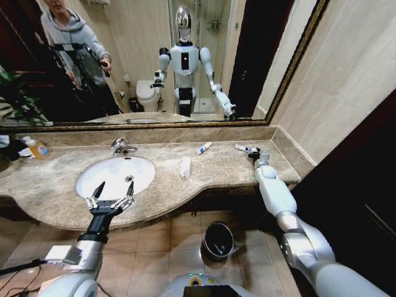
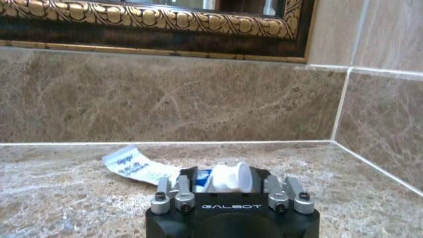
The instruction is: Pick up the trash from the sink and place it in the trash bin.
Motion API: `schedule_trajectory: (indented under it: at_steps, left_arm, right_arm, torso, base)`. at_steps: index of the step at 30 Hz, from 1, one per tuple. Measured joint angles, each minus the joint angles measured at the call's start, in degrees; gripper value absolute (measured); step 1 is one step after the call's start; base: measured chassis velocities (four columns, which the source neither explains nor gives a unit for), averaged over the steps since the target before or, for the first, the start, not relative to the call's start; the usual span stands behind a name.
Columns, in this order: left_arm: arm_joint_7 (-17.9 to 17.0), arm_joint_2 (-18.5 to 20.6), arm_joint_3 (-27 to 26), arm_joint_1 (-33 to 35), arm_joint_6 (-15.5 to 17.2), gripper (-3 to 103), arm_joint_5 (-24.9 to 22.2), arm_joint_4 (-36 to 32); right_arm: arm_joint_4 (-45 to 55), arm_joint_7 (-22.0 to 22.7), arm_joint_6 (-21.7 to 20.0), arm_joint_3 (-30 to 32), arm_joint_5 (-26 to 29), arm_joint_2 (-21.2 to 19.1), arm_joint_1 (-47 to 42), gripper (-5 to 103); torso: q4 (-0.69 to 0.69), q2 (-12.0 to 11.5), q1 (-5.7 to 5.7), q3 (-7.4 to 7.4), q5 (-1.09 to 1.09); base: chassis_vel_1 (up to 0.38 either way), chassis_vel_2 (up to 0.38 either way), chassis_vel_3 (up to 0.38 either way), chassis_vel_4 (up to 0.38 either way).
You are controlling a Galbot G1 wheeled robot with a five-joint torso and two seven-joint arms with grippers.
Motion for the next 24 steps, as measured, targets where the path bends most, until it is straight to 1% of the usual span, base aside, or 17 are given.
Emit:
schedule_trajectory:
  at_steps: [1, 4, 5, 7, 18, 19, 20, 21, 24]
  left_arm:
    - [0.00, 0.00, 0.00, 0.00, 0.00, 100, 0.00, 0.00]
    - [0.00, 0.00, 0.00, 0.00, 0.00, 100, 0.00, 0.00]
    - [0.00, 0.00, 0.00, 0.00, 0.00, 100, 0.00, 0.00]
    - [0.00, 0.00, 0.00, 0.00, 0.00, 100, 0.00, 0.00]
    - [0.00, 0.00, 0.00, 0.00, 0.00, 100, 0.00, 0.00]
    - [0.00, 0.00, 0.00, 0.00, 0.00, 100, 0.00, 0.00]
    - [0.00, 0.00, 0.00, 0.00, 0.00, 100, 0.00, 0.00]
    - [0.00, 0.00, 0.00, 0.00, 0.00, 100, 0.00, 0.00]
    - [0.00, 0.00, 0.00, 0.00, 0.00, 100, 0.00, 0.00]
  right_arm:
    - [0.00, 0.00, 0.00, 0.00, 0.00, 0.00, 0.00, 58]
    - [0.22, 0.13, 0.00, 0.03, 0.38, -0.02, -0.27, 41]
    - [0.22, 0.13, 0.00, 0.03, 0.38, -0.02, -0.27, 41]
    - [0.40, 0.15, -0.01, 0.08, 0.42, -0.03, -0.41, 35]
    - [3.78, 0.34, -0.84, 0.11, 1.30, -0.39, -2.61, 35]
    - [4.82, 0.34, -1.05, 0.11, 1.74, -0.52, -3.20, 35]
    - [8.00, 0.38, -2.06, 0.12, 2.84, -0.90, -4.82, 35]
    - [8.00, 0.38, -2.06, 0.12, 2.84, -0.90, -4.82, 35]
    - [18.17, 0.59, -4.13, 0.23, 5.41, -2.57, -9.44, 35]
  torso:
    - [0.00, 0.00, 0.00, 0.00, 0.00]
    - [-0.01, 0.00, 0.00, -0.01, -0.02]
    - [-0.01, 0.00, 0.00, -0.01, -0.02]
    - [0.00, 0.00, 0.00, -0.01, -0.01]
    - [0.00, 0.00, 0.00, 0.00, 0.00]
    - [0.00, 0.00, 0.00, 0.00, 0.01]
    - [0.01, 0.00, 0.01, 0.01, 0.03]
    - [0.01, 0.00, 0.01, 0.01, 0.03]
    - [0.00, 0.00, 0.00, 0.00, -0.02]
  base:
    - [0.000, 0.000, 0.000, 0.000]
    - [0.000, 0.000, 0.000, 0.000]
    - [0.000, 0.000, 0.000, 0.000]
    - [0.000, 0.000, 0.000, 0.000]
    - [0.000, 0.000, 0.000, 0.000]
    - [0.000, 0.000, 0.000, 0.000]
    - [0.000, 0.000, 0.000, 0.000]
    - [0.000, 0.000, 0.000, 0.000]
    - [0.000, 0.000, 0.000, 0.000]
